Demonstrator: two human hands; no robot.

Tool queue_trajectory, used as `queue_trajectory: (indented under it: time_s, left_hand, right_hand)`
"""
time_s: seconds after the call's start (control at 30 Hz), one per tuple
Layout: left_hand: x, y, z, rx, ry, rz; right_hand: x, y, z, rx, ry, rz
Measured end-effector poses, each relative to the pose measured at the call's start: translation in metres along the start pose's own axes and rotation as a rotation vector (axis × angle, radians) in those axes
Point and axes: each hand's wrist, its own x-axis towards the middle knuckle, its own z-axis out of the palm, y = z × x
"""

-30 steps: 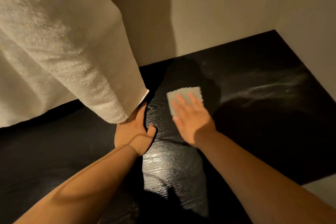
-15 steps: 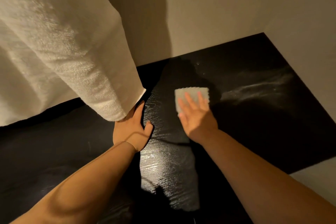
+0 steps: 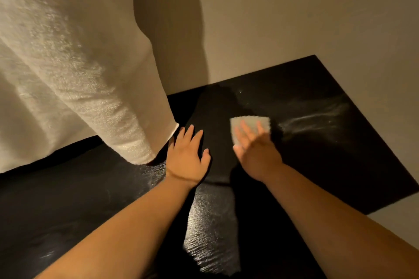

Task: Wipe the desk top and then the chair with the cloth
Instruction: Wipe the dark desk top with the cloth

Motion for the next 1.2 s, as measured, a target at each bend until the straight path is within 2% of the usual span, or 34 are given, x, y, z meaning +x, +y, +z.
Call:
queue_trajectory:
  time_s: [0.13,0.23,0.37,0.43,0.47,0.57,0.67,0.73,0.8,0.9,1.07,1.13,1.2]
  left_hand:
    - [0.044,0.010,0.001,-0.032,0.009,-0.033]
    - [0.059,0.007,0.007,-0.007,-0.039,-0.019]
    - [0.061,0.007,0.009,-0.027,-0.030,-0.052]
    - [0.063,0.007,0.009,-0.026,-0.054,-0.060]
    - [0.063,0.007,0.009,-0.020,-0.064,-0.063]
    - [0.063,0.005,0.009,0.022,-0.057,-0.038]
    - [0.062,0.006,0.009,0.055,-0.041,-0.037]
    - [0.063,0.008,0.008,0.067,-0.024,-0.044]
    - [0.062,0.011,0.006,0.049,-0.019,-0.052]
    - [0.063,0.010,0.006,0.058,-0.023,-0.051]
    - [0.063,0.009,0.010,0.091,-0.030,-0.048]
    - [0.063,0.008,0.010,0.093,-0.019,-0.043]
    - [0.063,0.008,0.010,0.102,-0.009,-0.041]
  right_hand:
    - [-0.001,-0.006,0.002,0.086,0.138,-0.124]
    - [0.035,0.037,0.004,-0.078,0.110,-0.195]
    - [0.077,0.072,-0.011,-0.078,0.072,0.000]
    - [0.079,0.058,-0.021,0.029,0.186,0.125]
    - [0.079,0.046,-0.022,0.107,0.223,0.130]
    - [0.077,0.015,-0.018,0.122,0.135,-0.105]
    - [0.093,0.040,-0.019,0.129,0.145,-0.229]
    - [0.111,0.066,-0.023,0.146,0.212,-0.147]
    - [0.126,0.084,-0.035,0.168,0.171,0.018]
    - [0.135,0.059,-0.042,0.156,0.165,0.193]
    - [0.134,-0.007,-0.051,0.203,0.083,-0.136]
    - [0.137,0.000,-0.053,0.205,0.048,-0.203]
    - [0.140,0.025,-0.050,0.188,0.061,-0.182]
